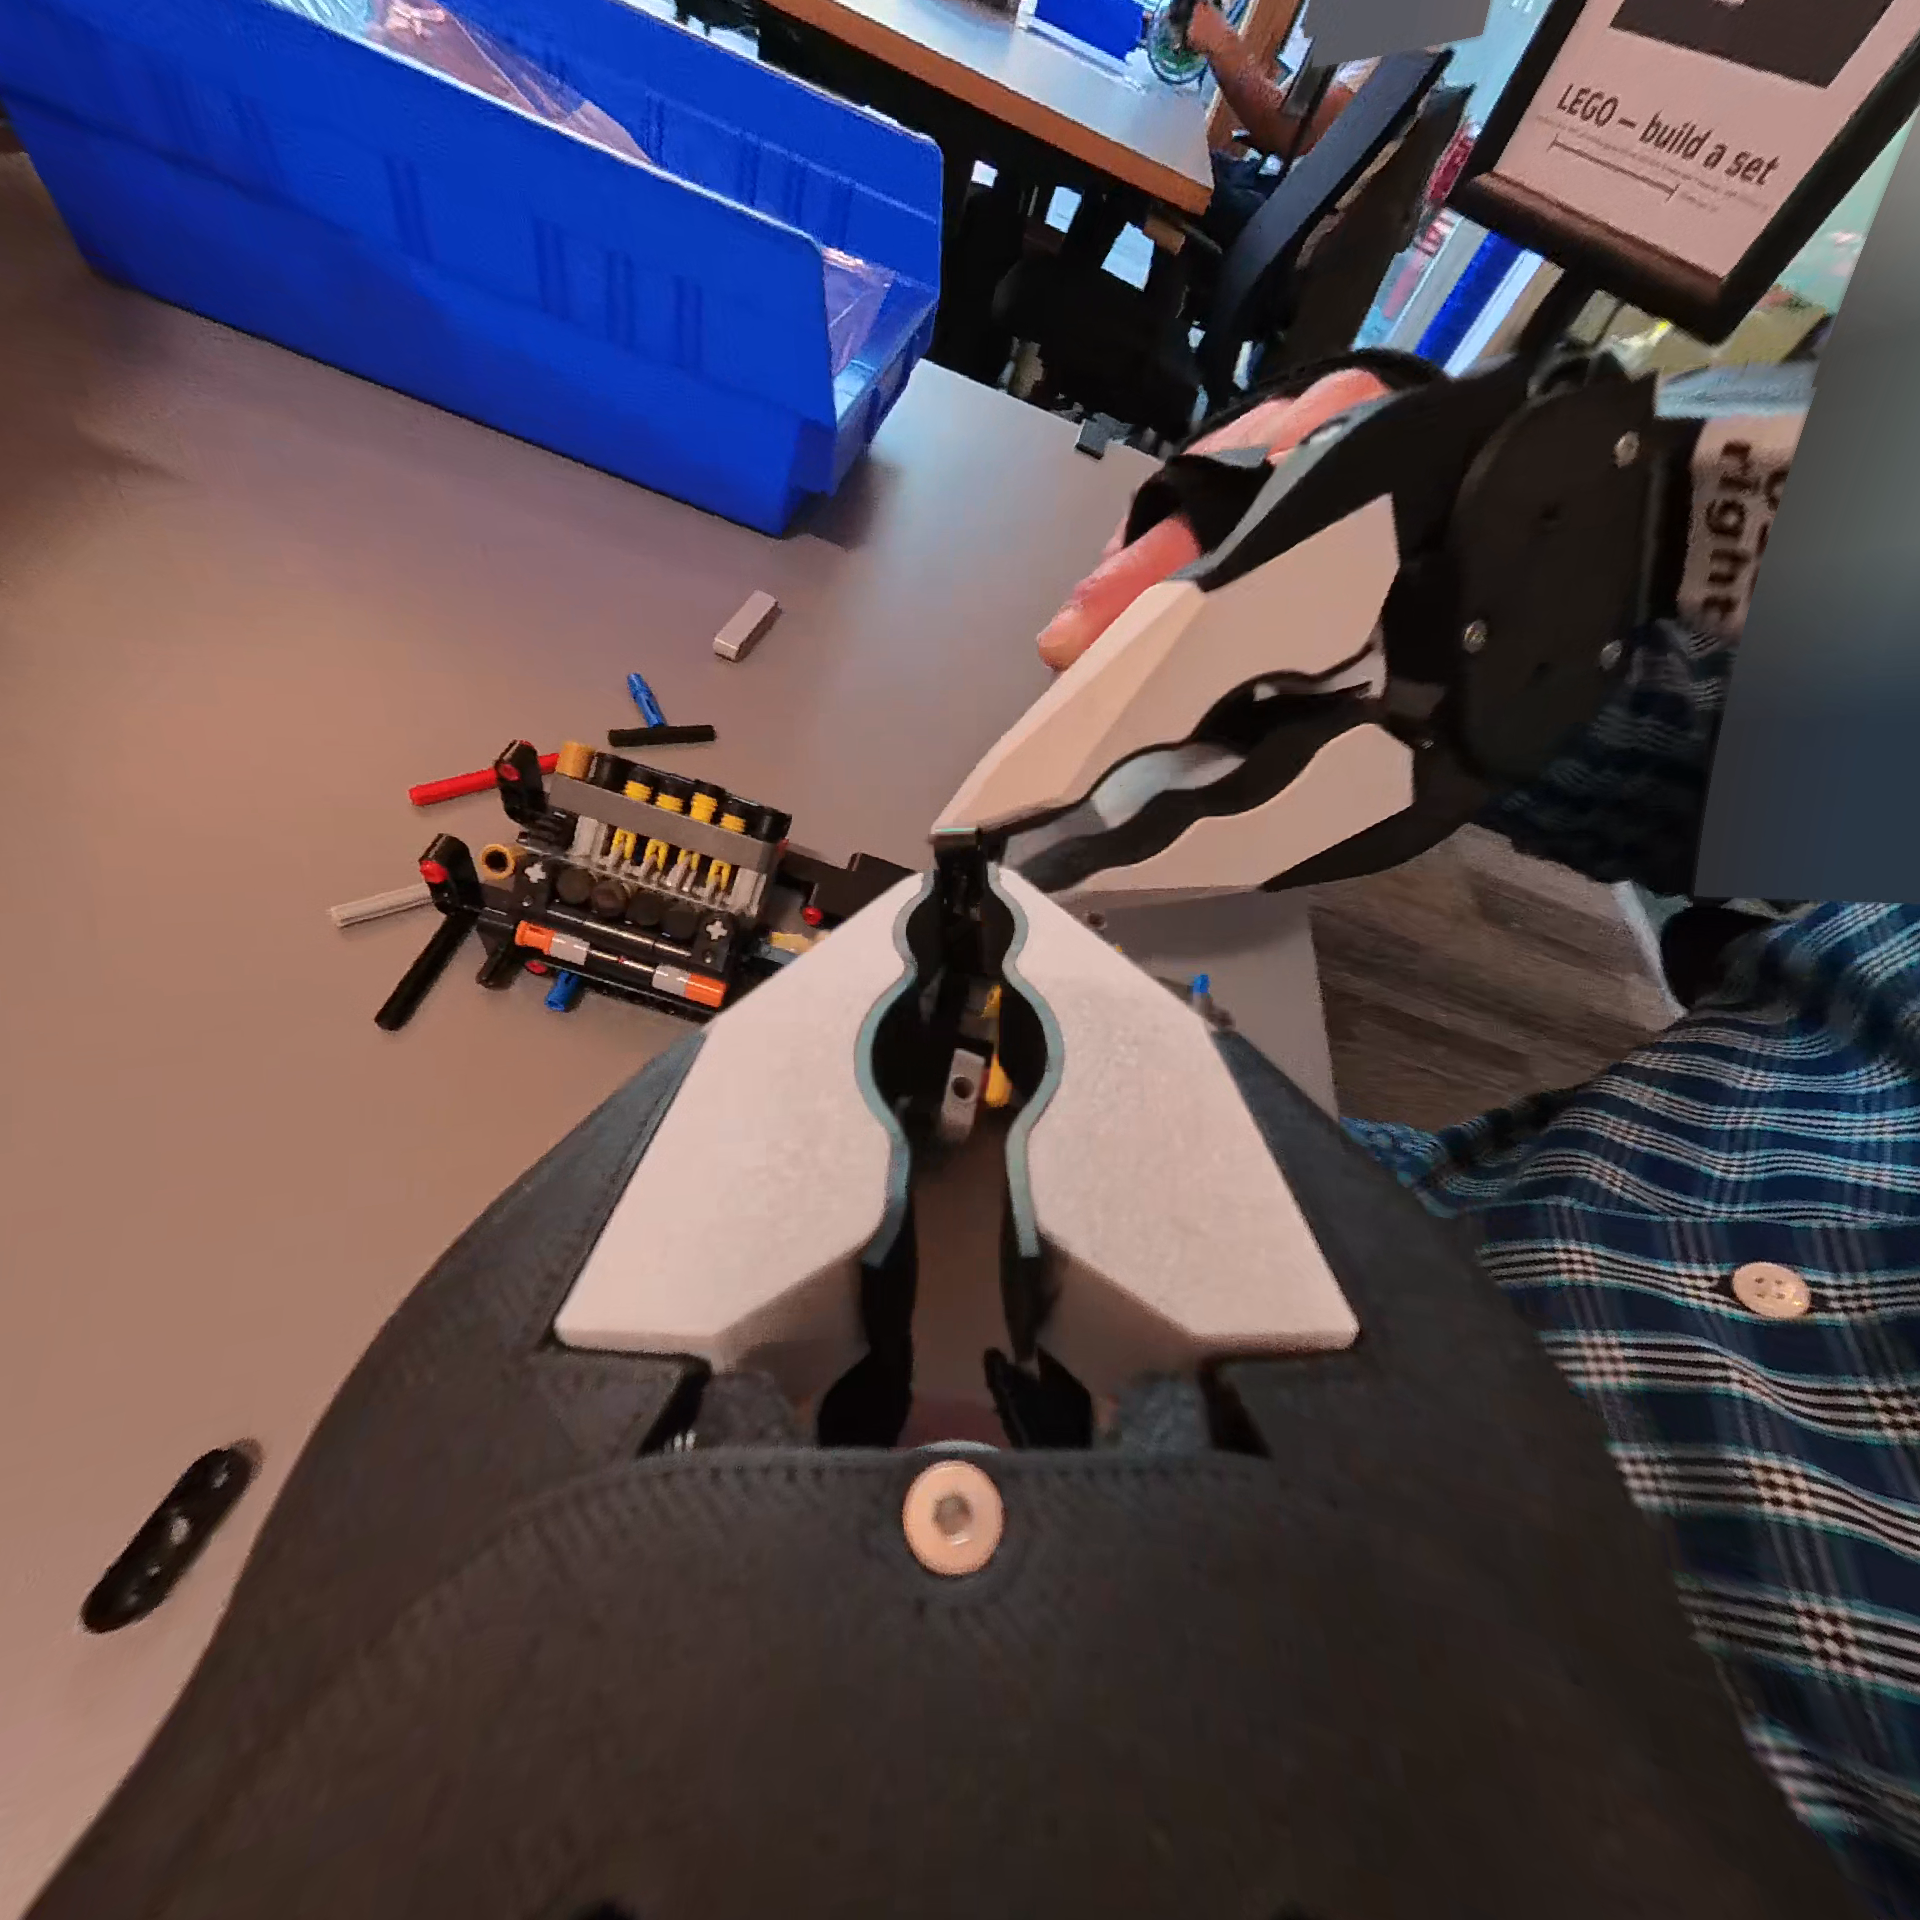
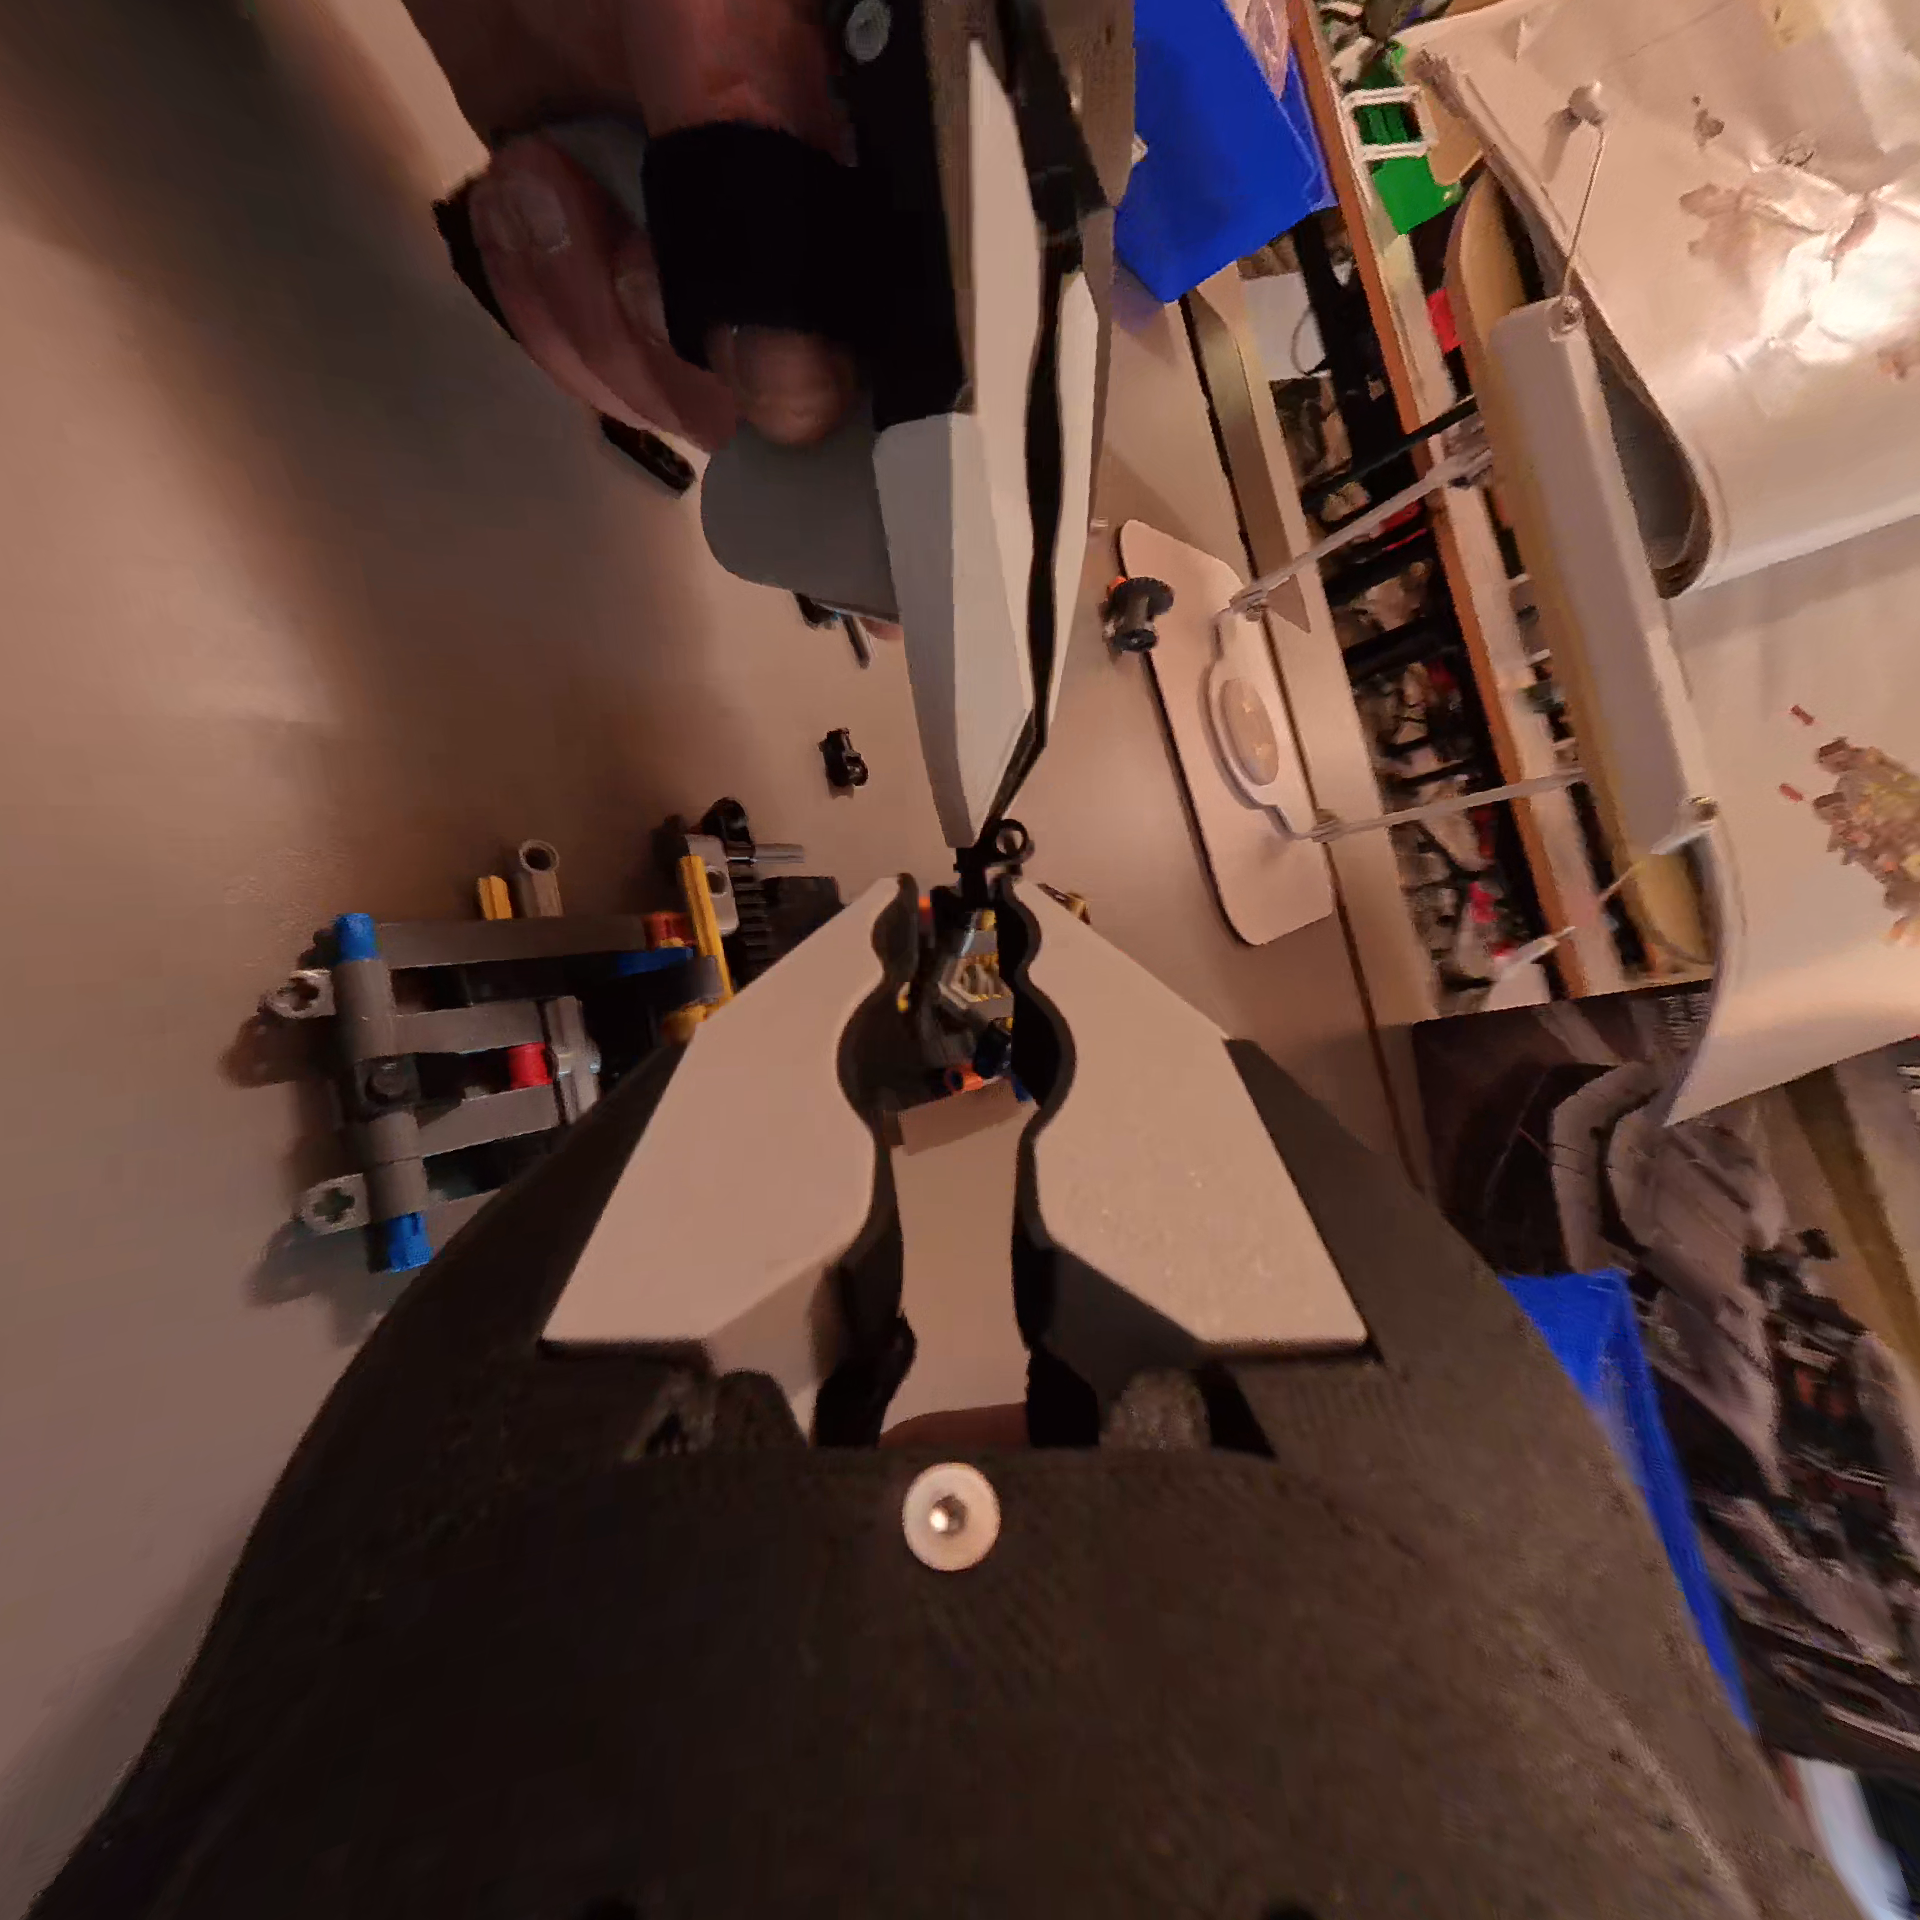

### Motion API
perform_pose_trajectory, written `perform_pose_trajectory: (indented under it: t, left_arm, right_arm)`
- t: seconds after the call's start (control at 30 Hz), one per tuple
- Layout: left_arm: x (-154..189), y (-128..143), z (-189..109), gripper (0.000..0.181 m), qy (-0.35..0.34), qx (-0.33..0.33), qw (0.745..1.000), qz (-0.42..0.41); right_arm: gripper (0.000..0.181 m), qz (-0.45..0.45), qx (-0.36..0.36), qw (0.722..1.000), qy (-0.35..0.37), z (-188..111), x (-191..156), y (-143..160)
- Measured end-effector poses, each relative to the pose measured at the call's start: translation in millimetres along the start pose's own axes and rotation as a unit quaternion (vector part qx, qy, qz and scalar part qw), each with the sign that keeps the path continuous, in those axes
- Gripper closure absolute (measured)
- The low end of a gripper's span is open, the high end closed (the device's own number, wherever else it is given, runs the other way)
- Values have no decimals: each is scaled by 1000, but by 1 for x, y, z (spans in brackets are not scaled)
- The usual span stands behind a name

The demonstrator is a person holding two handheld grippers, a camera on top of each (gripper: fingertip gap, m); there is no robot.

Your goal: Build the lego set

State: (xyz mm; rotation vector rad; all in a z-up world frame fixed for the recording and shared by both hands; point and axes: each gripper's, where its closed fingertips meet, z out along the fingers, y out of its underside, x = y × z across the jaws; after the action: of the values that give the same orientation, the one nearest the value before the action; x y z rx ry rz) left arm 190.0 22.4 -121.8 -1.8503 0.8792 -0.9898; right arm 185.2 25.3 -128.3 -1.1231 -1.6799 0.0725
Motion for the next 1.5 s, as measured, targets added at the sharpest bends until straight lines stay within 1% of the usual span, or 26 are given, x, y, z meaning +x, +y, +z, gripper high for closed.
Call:
perform_pose_trajectory:
  t: [0.1, 0.17, 0.27, 0.4, 0.57, 0.83, 0.93, 1.07, 1.17, 1.3, 1.4, 1.5]
  left_arm:
    - [1, 0, -1, 177, -14, -3, 999, 52]
    - [2, 0, -2, 177, -25, -10, 995, 93]
    - [11, -1, -1, 177, -20, -9, 988, 153]
    - [16, 0, 0, 177, -25, -15, 976, 218]
    - [18, 2, 1, 177, -25, -14, 971, 236]
    - [14, 0, 1, 175, -28, -10, 971, 238]
    - [9, -1, -1, 167, -33, -10, 972, 233]
    - [-17, -8, -12, 143, -67, -33, 968, 239]
    - [-43, -4, -14, 119, -79, -81, 969, 218]
    - [-67, 0, -8, 112, -82, -123, 962, 229]
    - [-75, 5, 1, 110, -72, -149, 957, 237]
    - [-79, 13, 9, 102, -60, -174, 957, 224]
  right_arm:
    - [165, 58, 22, 997, -37, -4, -3, -3]
    - [168, 85, 30, 994, -57, -7, -4, -3]
    - [173, 118, 40, 989, -79, -8, -6, -5]
    - [178, 143, 51, 984, -97, -9, -7, -7]
    - [180, 154, 52, 981, -104, -11, -9, -6]
    - [180, 164, 56, 980, -99, -9, -6, -4]
    - [180, 171, 57, 979, -90, -9, -1, -1]
    - [180, 181, 52, 979, -80, -12, 5, 9]
    - [180, 189, 45, 978, -72, -13, 7, 19]
    - [181, 201, 38, 977, -65, -12, 10, 30]
    - [181, 204, 31, 976, -64, -11, 10, 39]
    - [180, 204, 26, 977, -61, -9, 13, 46]
